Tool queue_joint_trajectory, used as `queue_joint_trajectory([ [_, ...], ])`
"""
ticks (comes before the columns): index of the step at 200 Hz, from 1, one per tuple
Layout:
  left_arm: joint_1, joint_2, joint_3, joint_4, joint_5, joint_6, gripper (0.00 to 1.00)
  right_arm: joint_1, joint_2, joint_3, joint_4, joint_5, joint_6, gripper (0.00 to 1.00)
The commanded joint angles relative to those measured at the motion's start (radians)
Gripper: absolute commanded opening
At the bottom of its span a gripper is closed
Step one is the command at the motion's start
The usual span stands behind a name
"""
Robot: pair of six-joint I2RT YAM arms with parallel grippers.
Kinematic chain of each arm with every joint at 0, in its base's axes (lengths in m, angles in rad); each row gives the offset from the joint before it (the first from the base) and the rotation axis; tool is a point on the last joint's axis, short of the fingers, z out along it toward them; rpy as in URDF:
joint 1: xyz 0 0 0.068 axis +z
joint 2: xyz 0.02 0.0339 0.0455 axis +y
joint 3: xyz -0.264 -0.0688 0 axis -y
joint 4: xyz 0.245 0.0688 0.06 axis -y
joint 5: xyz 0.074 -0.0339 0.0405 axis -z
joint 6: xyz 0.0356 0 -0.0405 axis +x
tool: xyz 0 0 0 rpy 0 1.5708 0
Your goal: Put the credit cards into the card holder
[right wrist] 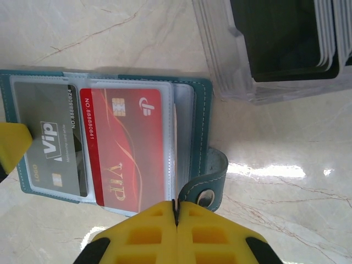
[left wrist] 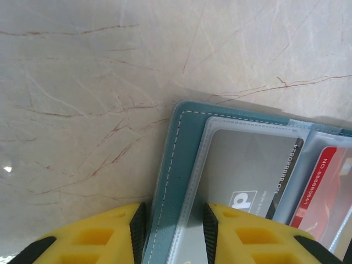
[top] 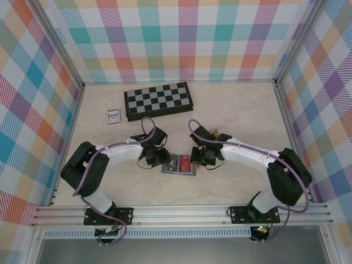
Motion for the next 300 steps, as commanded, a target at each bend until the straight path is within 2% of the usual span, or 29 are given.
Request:
queue_joint_trajectory([
  [1, -0.011, 0.043, -0.028, 0.022, 0.042, 0.01, 0.35, -0.005, -0.021, -0.031, 0.029, -0.006, 0.004, 0.0],
  [31, -0.025, 0.061, -0.028, 0.029, 0.05, 0.007, 0.33, -0.005, -0.041, -0.065, 0.097, -0.04, 0.001, 0.01],
  [161, -0.064, 0.066, -0.026, 0.049, 0.041, -0.023, 0.31, 0.0, -0.055, 0.028, 0.094, -0.113, -0.057, 0.03],
  [300, -0.068, 0.035, -0.022, 0.049, 0.025, -0.027, 0.31, 0.003, 0.039, 0.088, 0.089, -0.173, -0.086, 0.04],
])
